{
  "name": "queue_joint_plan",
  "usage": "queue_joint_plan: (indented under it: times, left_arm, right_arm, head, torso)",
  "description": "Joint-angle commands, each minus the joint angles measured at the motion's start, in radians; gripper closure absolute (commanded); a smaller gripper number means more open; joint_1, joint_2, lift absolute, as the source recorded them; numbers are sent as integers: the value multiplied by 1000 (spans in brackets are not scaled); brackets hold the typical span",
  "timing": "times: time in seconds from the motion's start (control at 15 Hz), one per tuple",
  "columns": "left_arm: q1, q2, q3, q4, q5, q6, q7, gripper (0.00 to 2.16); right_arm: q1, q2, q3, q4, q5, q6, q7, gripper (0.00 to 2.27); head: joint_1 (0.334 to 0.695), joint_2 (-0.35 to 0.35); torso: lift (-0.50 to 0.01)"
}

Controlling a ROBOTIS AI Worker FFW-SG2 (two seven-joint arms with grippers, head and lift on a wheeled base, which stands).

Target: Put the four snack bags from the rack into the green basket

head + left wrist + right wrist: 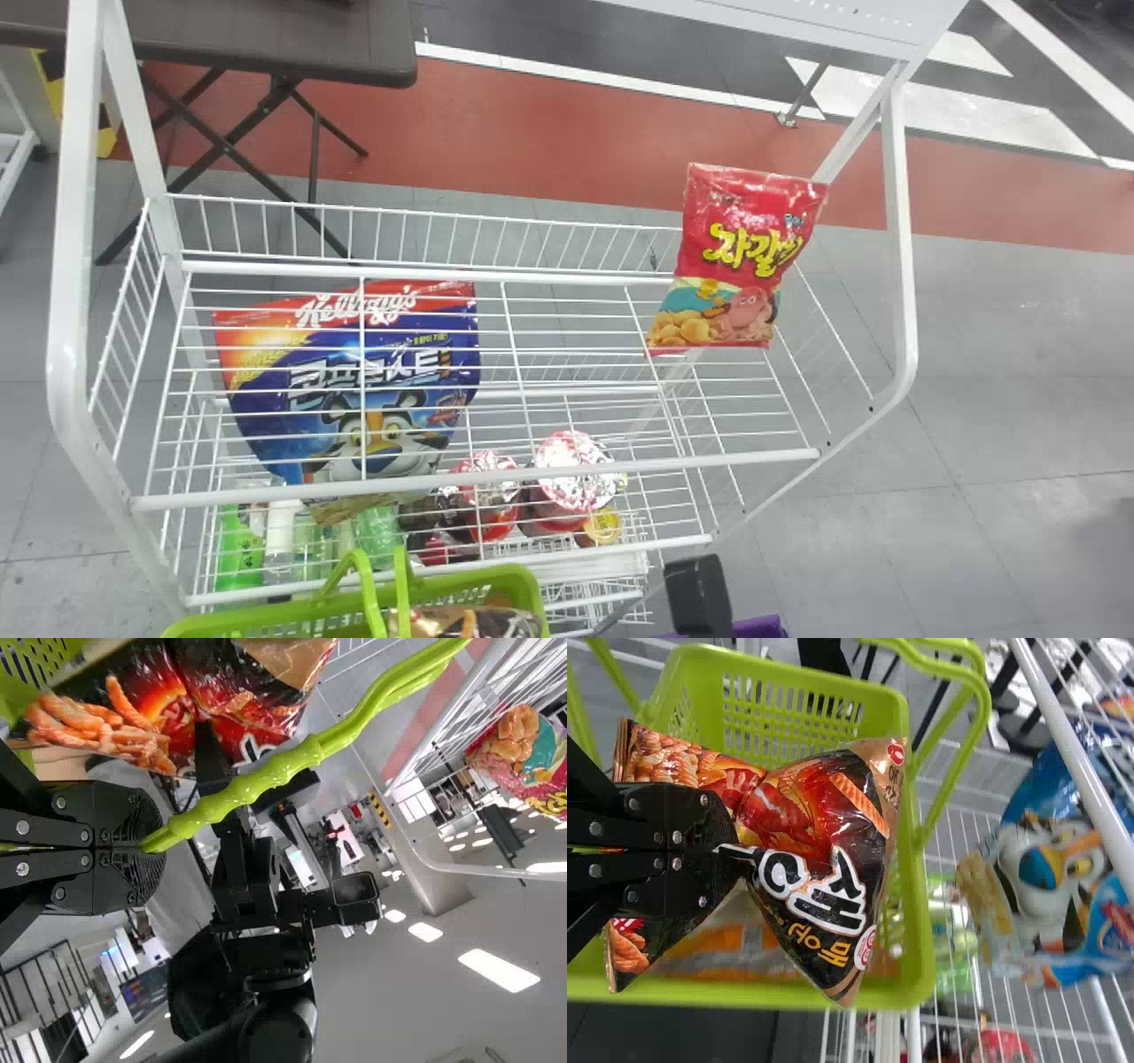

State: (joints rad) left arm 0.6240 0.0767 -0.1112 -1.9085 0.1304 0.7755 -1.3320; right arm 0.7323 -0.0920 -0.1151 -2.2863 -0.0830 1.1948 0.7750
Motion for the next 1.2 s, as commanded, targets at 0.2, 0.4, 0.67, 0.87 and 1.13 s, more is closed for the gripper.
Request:
queue_joint_plan:
  times: [0.2,0.4,0.67,0.87,1.13]
  left_arm:
    - [8,-2,-2,0,0,-12,-3,2132]
    - [8,-2,-10,0,-3,-15,-3,2132]
    - [8,-2,-13,0,-5,-15,-3,2132]
    - [14,-2,-18,-1,-6,-18,-3,2132]
    - [19,-3,-31,-6,-17,-15,-1,2132]
  right_arm:
    - [-4,3,127,62,-27,-42,-5,2024]
    - [-16,1,107,88,-29,-45,-2,26]
    - [-2,3,-6,62,-73,-122,46,70]
    - [-4,21,-100,53,-126,-235,50,73]
    - [-68,52,-159,50,-119,-594,-28,70]
  head:
    - [695,-350]
    - [695,-350]
    - [695,-350]
    - [695,-350]
    - [695,-350]
  torso:
    - [-6]
    - [-6]
    - [-6]
    - [-6]
    - [-6]
